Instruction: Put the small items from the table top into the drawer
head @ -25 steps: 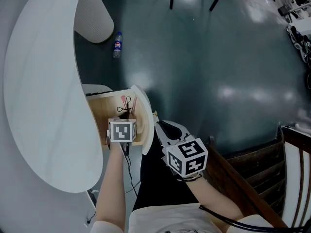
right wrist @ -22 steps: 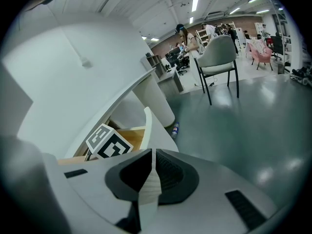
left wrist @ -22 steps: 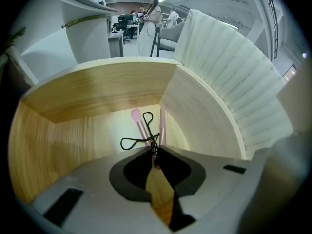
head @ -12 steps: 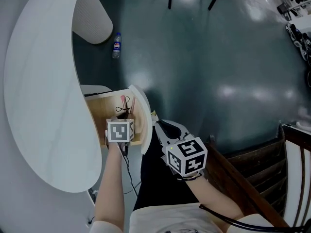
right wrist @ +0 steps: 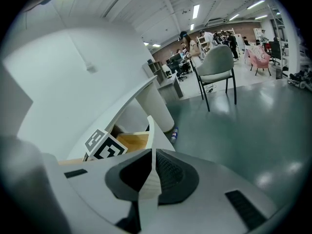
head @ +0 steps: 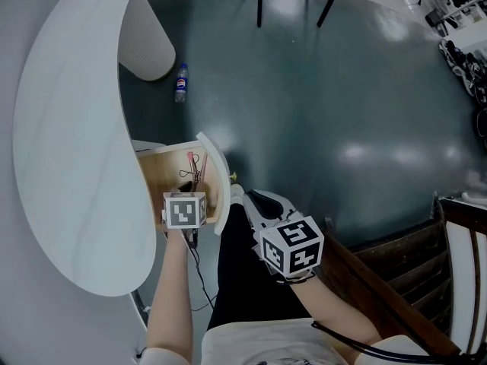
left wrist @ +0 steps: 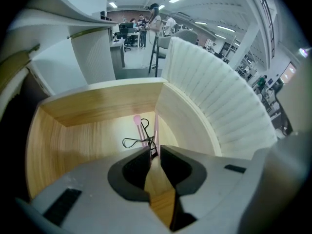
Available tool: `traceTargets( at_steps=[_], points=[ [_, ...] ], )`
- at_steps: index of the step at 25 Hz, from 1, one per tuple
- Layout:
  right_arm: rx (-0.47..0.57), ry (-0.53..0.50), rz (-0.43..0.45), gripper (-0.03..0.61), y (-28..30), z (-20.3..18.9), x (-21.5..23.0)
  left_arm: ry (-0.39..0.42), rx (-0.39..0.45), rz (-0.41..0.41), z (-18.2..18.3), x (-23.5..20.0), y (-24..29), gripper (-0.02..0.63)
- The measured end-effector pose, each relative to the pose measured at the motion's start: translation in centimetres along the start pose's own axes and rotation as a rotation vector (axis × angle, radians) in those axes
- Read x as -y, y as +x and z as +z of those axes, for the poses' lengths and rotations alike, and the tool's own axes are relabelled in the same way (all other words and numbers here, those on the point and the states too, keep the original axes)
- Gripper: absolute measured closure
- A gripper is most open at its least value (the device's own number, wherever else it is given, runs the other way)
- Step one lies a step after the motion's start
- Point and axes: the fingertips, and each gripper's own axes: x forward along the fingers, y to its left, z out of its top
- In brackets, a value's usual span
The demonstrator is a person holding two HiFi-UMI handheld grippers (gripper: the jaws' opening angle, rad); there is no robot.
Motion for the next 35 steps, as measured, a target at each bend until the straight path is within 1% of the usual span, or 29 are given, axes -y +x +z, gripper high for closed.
traceTargets(
  at_steps=[3, 6, 13, 18, 23, 24, 27, 31, 35],
  points=[
    [0.019, -0.015, 0.005, 0.535, -1.9, 0.0, -0.6, 0.009, 0.035, 0.003, 0.2, 0.9, -1.7, 0.541],
    [0.039, -0.031, 0.009, 0.535, -4.0, 0.1, -1.4, 0.021, 0.075, 0.014, 0.5, 2.0, -4.7, 0.541],
    [0.105, -0.064, 0.004, 0.535, -9.4, 2.2, -4.1, 0.056, 0.188, 0.011, 0.6, 5.2, -13.5, 0.541],
    [0.145, -0.091, 0.012, 0.535, -13.6, 3.1, -6.8, 0.058, 0.271, 0.013, 0.3, 6.8, -20.0, 0.543],
    [0.163, -0.107, 0.028, 0.535, -16.0, 3.1, -9.4, 0.059, 0.387, -0.004, 0.0, 8.2, -26.1, 0.543],
    [0.163, -0.112, 0.036, 0.535, -16.5, 3.2, -10.1, 0.061, 0.418, 0.006, 0.0, 8.3, -27.6, 0.545],
    [0.167, -0.143, 0.069, 0.535, -18.0, 4.0, -12.5, 0.079, 0.54, 0.051, 0.3, 8.6, -32.8, 0.575],
    [0.182, -0.197, 0.106, 0.535, -19.2, 4.9, -16.1, 0.067, 0.657, 0.077, 0.2, 7.9, -38.7, 0.592],
    [0.206, -0.244, 0.127, 0.535, -19.5, 5.6, -19.9, 0.074, 0.725, 0.076, -0.5, 6.1, -42.9, 0.594]
  ],
)
